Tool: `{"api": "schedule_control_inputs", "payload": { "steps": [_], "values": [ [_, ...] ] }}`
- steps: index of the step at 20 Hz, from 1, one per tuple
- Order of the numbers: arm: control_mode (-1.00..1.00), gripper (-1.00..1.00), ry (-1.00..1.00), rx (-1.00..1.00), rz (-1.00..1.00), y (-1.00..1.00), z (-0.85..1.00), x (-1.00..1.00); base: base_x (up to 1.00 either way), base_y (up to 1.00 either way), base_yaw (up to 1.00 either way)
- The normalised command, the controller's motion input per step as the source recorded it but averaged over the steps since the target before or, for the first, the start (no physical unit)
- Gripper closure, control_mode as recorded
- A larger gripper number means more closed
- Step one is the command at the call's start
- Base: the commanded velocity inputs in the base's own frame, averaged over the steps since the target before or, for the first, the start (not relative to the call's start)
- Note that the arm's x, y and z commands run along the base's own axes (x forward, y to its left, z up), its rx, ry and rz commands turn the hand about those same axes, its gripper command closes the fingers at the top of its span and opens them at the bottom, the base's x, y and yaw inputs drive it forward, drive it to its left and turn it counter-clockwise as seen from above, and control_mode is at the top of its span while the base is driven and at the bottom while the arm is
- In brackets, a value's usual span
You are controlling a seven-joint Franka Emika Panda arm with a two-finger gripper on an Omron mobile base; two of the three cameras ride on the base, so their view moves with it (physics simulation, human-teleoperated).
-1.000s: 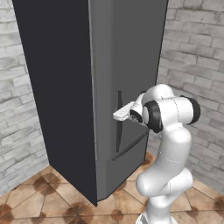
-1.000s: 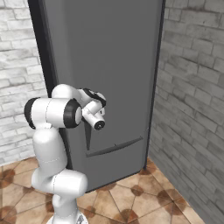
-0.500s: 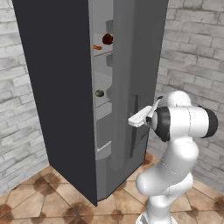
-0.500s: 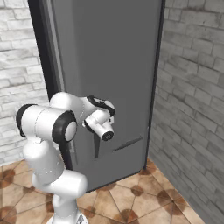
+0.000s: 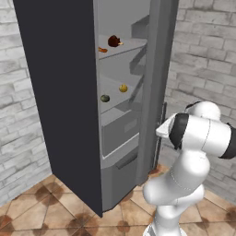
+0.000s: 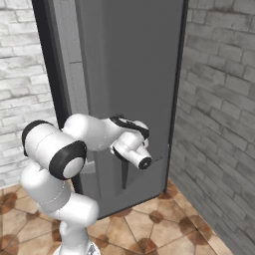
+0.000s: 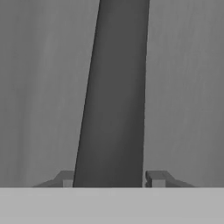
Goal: Gather the squashs from the fridge and place them on a tray on the dining counter. Then gather the chicken drumstick and steak from the fridge and place them on the other tray.
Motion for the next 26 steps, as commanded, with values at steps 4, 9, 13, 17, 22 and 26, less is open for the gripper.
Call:
{"api": "schedule_control_inputs", "payload": {
  "steps": [4, 9, 13, 17, 22, 26],
  "values": [
    [-1.00, 1.00, 0.01, -0.13, -0.05, -0.66, 0.68, -0.40, 0.00, 0.00, 0.00],
    [-1.00, -1.00, 0.00, -0.12, -0.04, -0.44, 0.65, -0.37, 0.00, 0.00, 0.00],
    [-1.00, -1.00, -0.05, -0.12, -0.03, -0.03, 0.54, -0.36, 0.00, 0.00, 0.00],
    [-1.00, -1.00, -0.10, -0.11, 0.00, -0.17, 0.66, -0.54, 0.00, 0.00, 0.00],
    [-1.00, -1.00, -0.09, -0.09, 0.00, -0.31, 0.60, -0.60, 0.00, 0.00, 0.00],
    [-1.00, -1.00, -0.07, -0.06, 0.00, -0.32, 0.42, -0.29, 0.00, 0.00, 0.00]
  ]
}}
